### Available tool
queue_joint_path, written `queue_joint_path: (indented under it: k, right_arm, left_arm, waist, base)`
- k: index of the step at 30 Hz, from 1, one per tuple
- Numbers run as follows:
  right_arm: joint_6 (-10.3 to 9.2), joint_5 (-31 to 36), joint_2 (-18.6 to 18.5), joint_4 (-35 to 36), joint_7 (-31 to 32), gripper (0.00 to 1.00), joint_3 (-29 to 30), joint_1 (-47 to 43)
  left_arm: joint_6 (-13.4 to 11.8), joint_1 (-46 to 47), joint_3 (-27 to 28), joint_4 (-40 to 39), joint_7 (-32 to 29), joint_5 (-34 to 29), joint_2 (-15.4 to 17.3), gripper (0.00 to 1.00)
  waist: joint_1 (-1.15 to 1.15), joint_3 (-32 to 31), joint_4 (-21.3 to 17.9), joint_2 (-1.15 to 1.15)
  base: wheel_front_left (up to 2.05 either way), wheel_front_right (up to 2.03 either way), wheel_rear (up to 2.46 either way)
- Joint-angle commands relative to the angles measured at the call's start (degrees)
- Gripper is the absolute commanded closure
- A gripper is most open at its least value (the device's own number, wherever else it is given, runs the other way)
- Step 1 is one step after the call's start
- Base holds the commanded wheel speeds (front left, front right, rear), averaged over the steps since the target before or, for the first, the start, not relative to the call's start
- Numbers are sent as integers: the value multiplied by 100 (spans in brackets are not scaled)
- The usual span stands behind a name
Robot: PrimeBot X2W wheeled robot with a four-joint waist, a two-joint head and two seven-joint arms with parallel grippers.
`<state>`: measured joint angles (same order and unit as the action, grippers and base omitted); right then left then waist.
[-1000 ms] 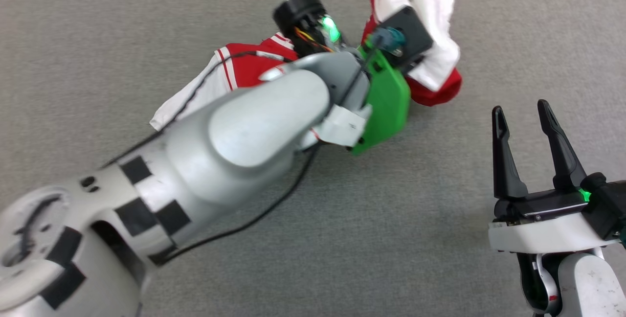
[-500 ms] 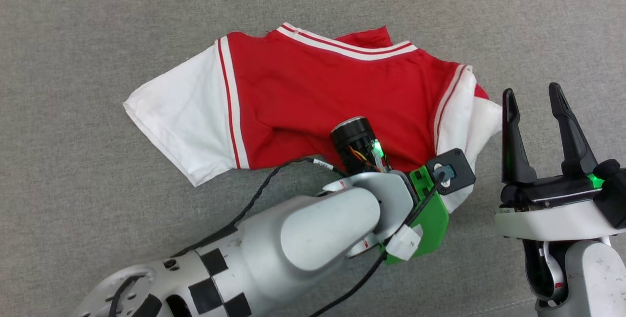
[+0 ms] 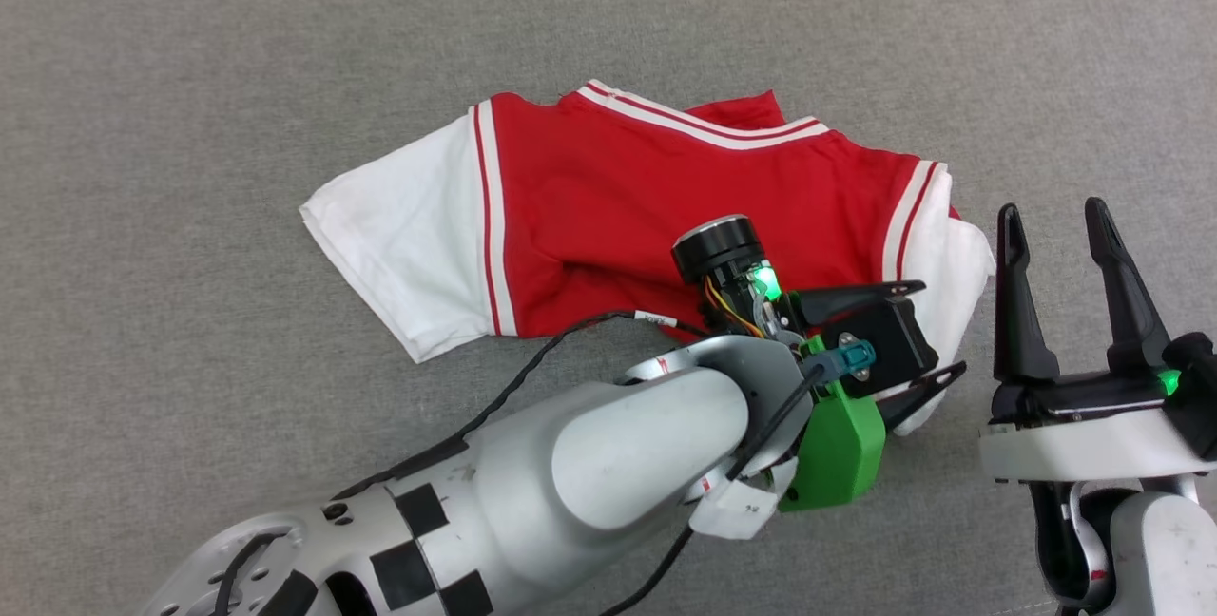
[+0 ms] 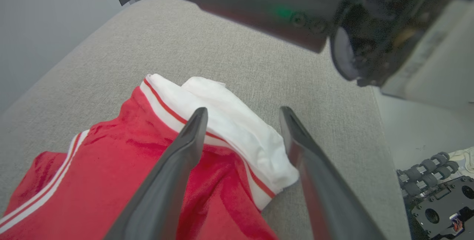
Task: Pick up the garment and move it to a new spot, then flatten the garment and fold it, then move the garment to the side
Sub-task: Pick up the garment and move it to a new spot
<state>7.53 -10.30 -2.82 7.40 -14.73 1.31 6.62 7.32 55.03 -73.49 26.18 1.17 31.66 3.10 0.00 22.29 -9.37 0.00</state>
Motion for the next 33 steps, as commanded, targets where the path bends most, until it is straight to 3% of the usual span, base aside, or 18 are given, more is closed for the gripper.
queue_joint_path:
  k: [1,3,10,21,27,33]
  right_arm:
    - [-4,28,-6,-40,-27,0,18,-130]
    - [-4,57,-6,-73,-27,0,33,-228]
    - [-4,142,-6,-167,-27,0,99,-570]
    - [-4,192,-6,-228,-27,0,144,-882]
    - [-4,195,-6,-288,-27,0,151,-979]
    - [-4,213,-6,-362,-27,0,115,-1079]
  left_arm:
    - [7,104,45,39,270,98,-21,0]
    - [-102,78,139,82,585,188,-22,0]
    - [-888,-106,669,347,1315,119,57,0]
    - [-1975,-1296,2457,-993,1381,-577,949,0]
    - [-2358,-2260,3466,-1559,1382,-990,1294,0]
    - [-2472,-3302,4362,-1900,1382,-1268,1442,0]
  waist:
    - [0,-487,366,0]
    - [0,-658,469,0]
    - [0,-1165,838,0]
    - [0,-1513,1216,0]
    - [0,-1658,1303,0]
    - [0,-1767,1340,0]
  base:
    - [0,0,0]
    - [0,0,0]
    - [0,0,0]
    - [0,0,0]
    - [0,0,0]
    - [0,0,0]
